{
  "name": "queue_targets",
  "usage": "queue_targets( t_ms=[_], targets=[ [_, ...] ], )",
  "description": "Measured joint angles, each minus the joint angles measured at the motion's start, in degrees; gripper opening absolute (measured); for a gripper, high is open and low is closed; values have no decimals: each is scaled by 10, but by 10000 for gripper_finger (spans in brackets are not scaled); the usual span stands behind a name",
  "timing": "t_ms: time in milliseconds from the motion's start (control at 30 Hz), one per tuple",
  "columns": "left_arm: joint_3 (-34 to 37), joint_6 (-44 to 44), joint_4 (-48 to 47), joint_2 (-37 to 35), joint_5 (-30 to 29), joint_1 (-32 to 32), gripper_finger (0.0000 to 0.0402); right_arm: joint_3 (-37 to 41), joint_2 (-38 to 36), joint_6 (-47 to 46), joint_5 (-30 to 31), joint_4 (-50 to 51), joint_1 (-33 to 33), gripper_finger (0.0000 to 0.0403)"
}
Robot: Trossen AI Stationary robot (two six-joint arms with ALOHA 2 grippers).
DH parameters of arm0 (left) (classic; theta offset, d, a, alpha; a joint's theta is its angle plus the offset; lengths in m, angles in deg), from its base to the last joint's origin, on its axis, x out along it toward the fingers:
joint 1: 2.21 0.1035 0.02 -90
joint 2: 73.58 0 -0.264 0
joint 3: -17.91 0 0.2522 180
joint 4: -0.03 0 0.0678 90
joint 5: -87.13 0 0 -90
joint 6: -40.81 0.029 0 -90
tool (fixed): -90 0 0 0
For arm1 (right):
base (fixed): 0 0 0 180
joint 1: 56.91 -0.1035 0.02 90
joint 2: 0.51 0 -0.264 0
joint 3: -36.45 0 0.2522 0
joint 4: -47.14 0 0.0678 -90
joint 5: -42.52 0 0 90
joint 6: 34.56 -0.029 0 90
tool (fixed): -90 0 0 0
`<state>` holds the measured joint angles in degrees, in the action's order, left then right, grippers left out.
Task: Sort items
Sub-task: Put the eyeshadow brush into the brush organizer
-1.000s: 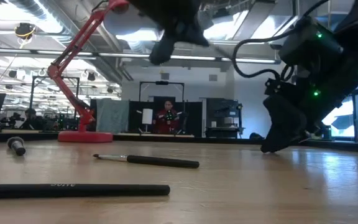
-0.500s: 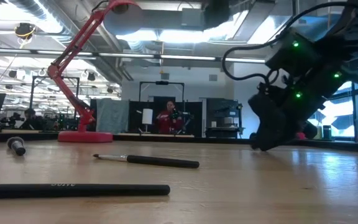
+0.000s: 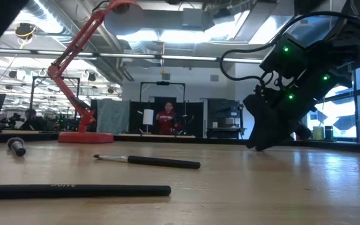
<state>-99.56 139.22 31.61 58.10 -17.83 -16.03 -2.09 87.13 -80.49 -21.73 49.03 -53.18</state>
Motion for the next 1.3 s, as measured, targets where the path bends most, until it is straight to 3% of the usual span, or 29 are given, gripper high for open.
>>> queue_targets(
  t_ms=[367, 533, 700, 867, 1300],
  targets=[
    [-313, 19, 0, 227, 40, 10, 2, 0, 0, 31, 4, 0, 4, 162],
    [-289, 118, 27, 251, 55, 25, 2, 0, 0, 33, 0, 3, 7, 162],
    [-289, 196, 26, 261, -1, 24, 2, 0, 1, 42, 0, 0, 9, 162],
    [-289, 201, 40, 261, -34, 24, 2, 0, 2, 42, -1, -1, 9, 162],
    [-289, 189, 40, 261, -21, -4, 2, 0, 2, 44, -4, -1, 9, 162]
  ],
)
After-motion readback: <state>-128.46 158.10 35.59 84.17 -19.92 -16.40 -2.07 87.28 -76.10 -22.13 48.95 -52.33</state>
